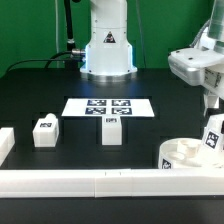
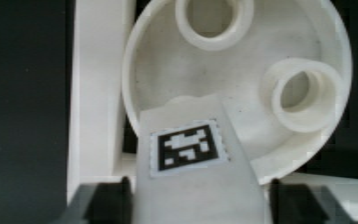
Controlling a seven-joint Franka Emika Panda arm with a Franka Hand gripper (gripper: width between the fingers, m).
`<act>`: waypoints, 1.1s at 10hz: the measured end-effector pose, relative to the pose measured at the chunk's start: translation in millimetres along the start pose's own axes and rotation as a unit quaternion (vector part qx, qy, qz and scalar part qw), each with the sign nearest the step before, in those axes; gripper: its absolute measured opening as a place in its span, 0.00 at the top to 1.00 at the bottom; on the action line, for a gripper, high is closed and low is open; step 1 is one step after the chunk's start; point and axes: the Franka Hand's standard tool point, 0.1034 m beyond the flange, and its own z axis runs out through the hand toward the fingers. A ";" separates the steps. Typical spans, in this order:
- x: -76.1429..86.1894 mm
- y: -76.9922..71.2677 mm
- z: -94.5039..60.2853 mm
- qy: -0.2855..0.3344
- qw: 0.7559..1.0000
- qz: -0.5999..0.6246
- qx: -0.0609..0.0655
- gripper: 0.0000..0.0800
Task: Assemble stool
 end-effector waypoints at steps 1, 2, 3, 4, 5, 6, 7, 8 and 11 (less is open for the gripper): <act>-0.4 0.0 0.1 0.000 1.000 0.000 0.000 0.58; -0.7 0.0 0.1 0.000 1.000 0.001 0.000 0.58; -0.7 0.0 0.2 0.000 1.000 0.017 0.000 0.58; -1.0 0.0 0.2 0.000 1.000 0.019 0.000 0.58; -0.9 -0.1 0.2 0.001 0.998 0.059 0.001 0.58; -1.6 -0.7 0.4 0.002 0.991 0.131 0.003 0.58; -2.5 -0.8 0.7 0.003 0.981 0.192 0.003 0.58; -2.8 -0.8 0.7 0.004 0.973 0.231 0.004 0.58; -2.3 -0.8 0.7 0.004 0.947 0.321 0.004 0.57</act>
Offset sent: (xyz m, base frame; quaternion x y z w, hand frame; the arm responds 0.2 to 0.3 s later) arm 0.0000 0.0000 0.0000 0.0000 0.0000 0.0000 1.0000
